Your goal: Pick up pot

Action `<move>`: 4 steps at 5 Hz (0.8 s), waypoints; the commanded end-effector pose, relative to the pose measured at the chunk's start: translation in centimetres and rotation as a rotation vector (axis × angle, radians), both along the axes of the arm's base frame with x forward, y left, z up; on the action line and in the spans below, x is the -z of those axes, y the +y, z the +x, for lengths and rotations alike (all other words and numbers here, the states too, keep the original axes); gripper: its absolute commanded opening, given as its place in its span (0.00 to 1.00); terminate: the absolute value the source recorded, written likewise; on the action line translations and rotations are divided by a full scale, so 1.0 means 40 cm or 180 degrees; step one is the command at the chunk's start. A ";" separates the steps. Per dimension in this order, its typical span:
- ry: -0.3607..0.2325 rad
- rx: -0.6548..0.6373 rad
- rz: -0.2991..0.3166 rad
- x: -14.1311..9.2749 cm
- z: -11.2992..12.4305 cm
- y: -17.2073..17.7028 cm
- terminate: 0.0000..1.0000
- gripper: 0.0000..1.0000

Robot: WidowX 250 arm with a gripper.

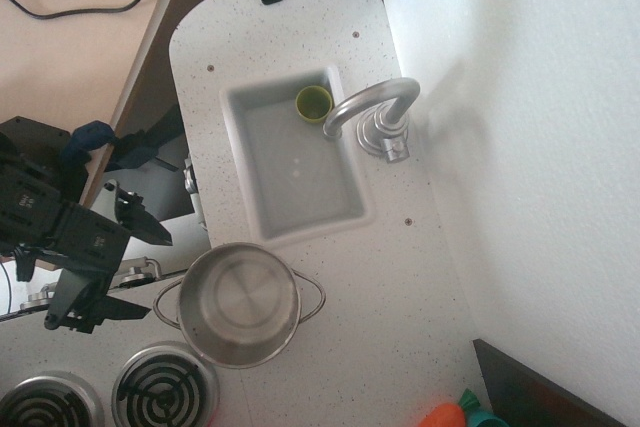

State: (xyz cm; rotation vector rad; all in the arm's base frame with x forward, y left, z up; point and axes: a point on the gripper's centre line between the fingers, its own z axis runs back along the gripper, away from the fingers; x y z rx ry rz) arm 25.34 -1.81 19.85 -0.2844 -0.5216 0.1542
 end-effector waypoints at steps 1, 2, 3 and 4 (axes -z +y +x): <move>0.0000 0.0000 0.0000 0.000 0.000 0.000 0.00 1.00; 0.0265 -0.0443 -0.0234 0.029 0.029 0.030 0.00 1.00; 0.0507 -0.1072 -0.0278 0.045 0.031 0.065 0.00 1.00; 0.0421 -0.1484 -0.0413 0.047 0.041 0.106 0.00 1.00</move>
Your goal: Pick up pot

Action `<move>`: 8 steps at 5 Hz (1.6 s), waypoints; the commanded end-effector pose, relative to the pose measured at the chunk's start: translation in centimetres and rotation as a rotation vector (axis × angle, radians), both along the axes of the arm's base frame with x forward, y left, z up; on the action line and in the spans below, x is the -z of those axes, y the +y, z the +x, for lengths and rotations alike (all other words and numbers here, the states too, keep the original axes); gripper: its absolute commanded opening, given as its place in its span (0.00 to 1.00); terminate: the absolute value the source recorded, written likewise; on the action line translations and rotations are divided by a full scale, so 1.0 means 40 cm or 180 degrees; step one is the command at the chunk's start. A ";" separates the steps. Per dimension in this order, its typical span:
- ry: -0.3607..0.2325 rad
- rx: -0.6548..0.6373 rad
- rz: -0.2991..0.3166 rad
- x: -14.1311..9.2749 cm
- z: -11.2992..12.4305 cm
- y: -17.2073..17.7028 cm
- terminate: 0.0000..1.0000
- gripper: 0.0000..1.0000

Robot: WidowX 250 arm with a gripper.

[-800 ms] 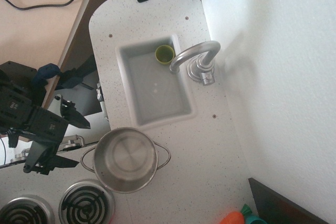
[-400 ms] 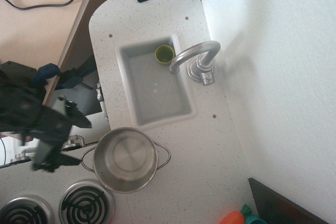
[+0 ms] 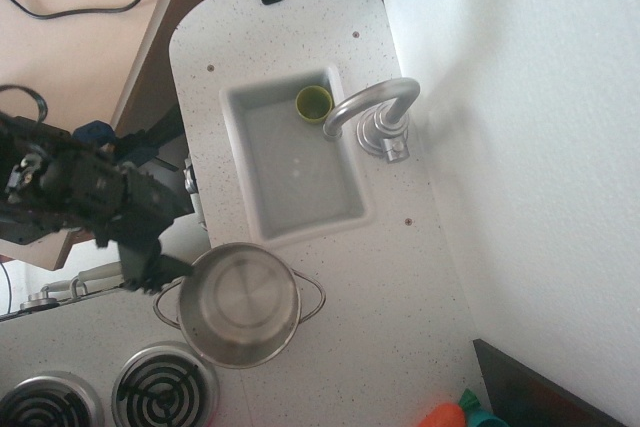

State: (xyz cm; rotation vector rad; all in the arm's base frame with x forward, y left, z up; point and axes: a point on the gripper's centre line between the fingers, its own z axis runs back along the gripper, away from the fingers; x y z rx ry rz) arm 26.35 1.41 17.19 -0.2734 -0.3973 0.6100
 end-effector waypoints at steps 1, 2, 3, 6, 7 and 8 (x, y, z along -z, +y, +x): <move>0.0104 -0.0434 0.0304 0.010 0.018 0.016 0.00 1.00; 0.0344 -0.0306 0.0429 0.058 0.038 0.000 0.00 1.00; 0.0685 0.0493 0.0751 0.122 0.073 -0.023 0.00 1.00; 0.0313 0.0141 0.0016 0.177 0.041 -0.003 0.00 1.00; 0.0350 0.0060 -0.0006 0.194 0.051 -0.016 0.00 1.00; 0.0512 -0.0196 0.0317 0.210 0.058 -0.038 0.00 1.00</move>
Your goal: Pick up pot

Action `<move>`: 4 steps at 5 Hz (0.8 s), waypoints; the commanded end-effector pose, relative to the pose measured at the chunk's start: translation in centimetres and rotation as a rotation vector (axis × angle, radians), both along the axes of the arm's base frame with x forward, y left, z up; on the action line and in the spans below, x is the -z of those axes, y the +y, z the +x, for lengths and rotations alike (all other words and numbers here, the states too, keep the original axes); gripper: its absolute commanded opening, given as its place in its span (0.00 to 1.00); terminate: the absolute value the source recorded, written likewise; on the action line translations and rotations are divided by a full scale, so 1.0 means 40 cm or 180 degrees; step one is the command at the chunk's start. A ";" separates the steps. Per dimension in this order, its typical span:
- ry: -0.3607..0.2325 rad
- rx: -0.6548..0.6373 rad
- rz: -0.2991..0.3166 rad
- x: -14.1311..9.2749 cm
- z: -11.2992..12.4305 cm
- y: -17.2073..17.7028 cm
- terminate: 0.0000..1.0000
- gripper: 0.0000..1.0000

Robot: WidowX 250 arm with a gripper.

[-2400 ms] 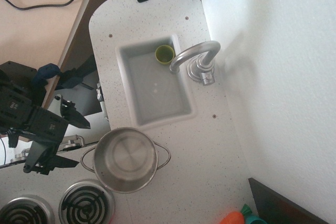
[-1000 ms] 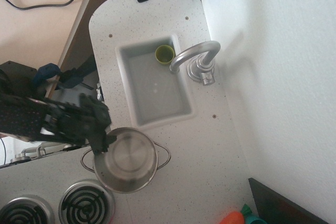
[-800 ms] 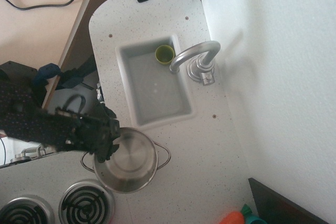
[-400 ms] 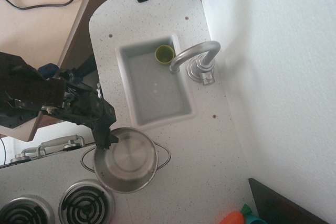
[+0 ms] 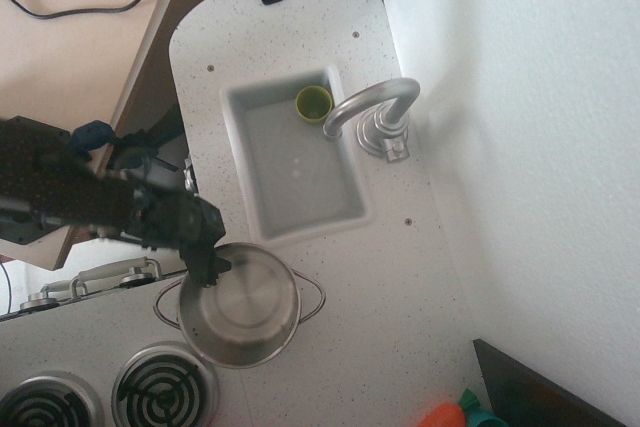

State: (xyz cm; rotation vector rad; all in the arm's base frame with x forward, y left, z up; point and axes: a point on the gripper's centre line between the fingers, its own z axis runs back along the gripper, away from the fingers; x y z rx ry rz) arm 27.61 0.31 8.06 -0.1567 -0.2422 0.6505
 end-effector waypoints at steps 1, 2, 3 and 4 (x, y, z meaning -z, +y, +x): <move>-0.0180 0.0031 0.0164 -0.008 0.037 -0.021 0.00 1.00; -0.0263 0.0057 0.0140 -0.003 0.043 -0.027 0.00 1.00; -0.0349 0.0093 0.0115 -0.004 0.042 -0.028 0.00 1.00; -0.0411 0.0144 0.0098 -0.005 0.037 -0.035 0.00 1.00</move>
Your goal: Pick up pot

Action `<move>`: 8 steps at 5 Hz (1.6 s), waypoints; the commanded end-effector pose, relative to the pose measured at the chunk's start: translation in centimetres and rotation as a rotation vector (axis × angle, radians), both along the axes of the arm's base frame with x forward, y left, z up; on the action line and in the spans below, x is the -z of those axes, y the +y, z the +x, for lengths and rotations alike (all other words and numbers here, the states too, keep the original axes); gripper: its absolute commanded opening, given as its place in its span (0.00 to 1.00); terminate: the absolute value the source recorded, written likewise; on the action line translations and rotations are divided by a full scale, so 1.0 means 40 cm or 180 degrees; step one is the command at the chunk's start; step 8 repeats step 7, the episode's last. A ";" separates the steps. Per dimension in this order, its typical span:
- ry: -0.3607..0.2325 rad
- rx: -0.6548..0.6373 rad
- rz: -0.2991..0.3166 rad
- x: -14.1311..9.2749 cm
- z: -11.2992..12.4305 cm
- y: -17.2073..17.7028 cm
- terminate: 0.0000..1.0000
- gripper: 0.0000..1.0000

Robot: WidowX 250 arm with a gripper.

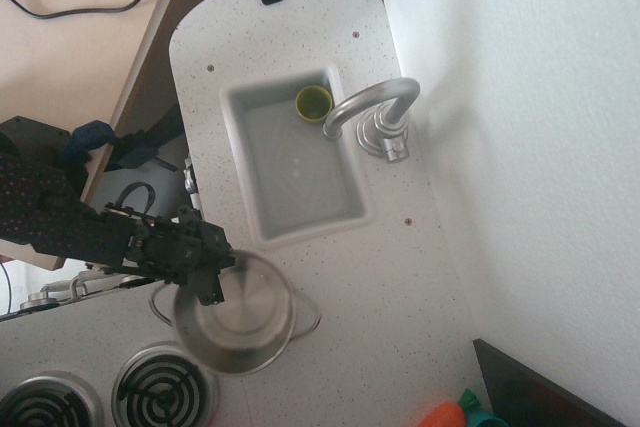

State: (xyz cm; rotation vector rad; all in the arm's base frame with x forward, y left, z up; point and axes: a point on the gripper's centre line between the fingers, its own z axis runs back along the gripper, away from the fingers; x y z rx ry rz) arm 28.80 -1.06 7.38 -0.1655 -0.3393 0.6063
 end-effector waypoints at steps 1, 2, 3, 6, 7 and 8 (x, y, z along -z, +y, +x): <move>-0.0108 0.0078 -0.0008 -0.018 0.002 -0.011 0.00 1.00; -0.0128 0.0092 -0.0016 -0.017 0.003 -0.012 0.00 1.00; -0.0153 0.0119 -0.0031 -0.021 0.006 -0.013 0.00 1.00; -0.1884 0.0520 -0.0075 -0.337 -0.020 -0.028 0.00 0.00; -0.1913 0.0507 -0.0095 -0.462 -0.030 -0.020 1.00 0.00; -0.1913 0.0507 -0.0095 -0.462 -0.030 -0.020 1.00 0.00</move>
